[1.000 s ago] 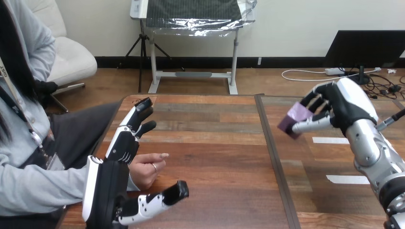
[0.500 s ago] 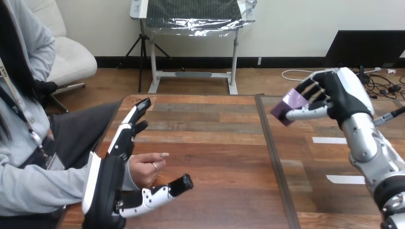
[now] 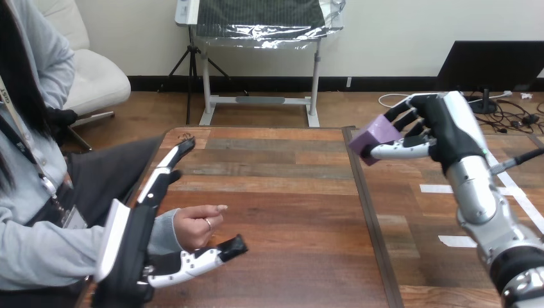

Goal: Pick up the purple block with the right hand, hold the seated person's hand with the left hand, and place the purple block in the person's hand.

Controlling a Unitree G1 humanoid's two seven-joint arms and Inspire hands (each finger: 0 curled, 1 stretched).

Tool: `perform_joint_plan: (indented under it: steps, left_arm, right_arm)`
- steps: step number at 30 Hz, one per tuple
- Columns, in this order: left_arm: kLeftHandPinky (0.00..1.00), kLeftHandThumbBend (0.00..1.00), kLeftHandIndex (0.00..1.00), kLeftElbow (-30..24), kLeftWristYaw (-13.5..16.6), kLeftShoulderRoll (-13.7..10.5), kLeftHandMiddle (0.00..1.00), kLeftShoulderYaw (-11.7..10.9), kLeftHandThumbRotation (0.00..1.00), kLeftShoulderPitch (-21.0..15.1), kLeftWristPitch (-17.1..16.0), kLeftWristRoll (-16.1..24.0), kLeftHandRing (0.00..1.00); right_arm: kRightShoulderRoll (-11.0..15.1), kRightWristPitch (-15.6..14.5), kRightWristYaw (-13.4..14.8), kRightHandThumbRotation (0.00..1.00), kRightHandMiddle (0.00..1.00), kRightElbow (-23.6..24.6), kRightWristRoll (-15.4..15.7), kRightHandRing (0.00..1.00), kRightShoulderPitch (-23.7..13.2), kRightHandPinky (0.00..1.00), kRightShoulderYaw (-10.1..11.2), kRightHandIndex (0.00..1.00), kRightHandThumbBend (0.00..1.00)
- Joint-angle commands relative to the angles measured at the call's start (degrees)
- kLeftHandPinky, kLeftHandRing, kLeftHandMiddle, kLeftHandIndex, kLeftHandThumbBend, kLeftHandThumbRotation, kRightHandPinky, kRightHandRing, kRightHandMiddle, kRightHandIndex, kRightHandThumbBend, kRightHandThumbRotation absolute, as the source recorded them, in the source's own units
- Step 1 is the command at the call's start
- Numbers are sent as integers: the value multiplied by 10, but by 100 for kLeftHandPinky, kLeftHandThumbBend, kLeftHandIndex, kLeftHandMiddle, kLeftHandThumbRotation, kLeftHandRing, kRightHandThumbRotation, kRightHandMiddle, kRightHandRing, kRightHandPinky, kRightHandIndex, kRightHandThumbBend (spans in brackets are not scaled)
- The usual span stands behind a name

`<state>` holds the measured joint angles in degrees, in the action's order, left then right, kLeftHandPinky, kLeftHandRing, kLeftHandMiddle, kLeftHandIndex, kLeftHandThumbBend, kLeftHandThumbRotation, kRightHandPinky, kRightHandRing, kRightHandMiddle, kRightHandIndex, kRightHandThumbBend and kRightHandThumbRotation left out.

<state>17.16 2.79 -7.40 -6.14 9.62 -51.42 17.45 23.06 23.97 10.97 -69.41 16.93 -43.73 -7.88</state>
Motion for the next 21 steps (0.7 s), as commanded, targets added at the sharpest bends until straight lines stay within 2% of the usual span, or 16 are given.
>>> perform_joint_plan:
  steps: [1,12,17,21]
  left_arm:
    - [87,100,89,-32,15,-28,91,-13,41,-28,12,19,93]
    - [90,100,89,-23,16,-74,91,-17,35,-50,31,32,94]
    - [91,100,90,-13,27,-100,92,-19,35,-65,43,63,95]
    - [91,100,91,-5,28,-117,92,-17,35,-74,56,70,95]
  right_arm:
    - [-10,20,13,0,41,44,-16,32,-5,25,19,50,80]
    - [-23,30,3,0,40,82,-35,31,19,25,32,49,79]
    - [-30,36,2,0,40,103,-45,31,32,25,37,49,79]
    - [-36,39,1,0,40,115,-54,30,40,25,43,48,79]
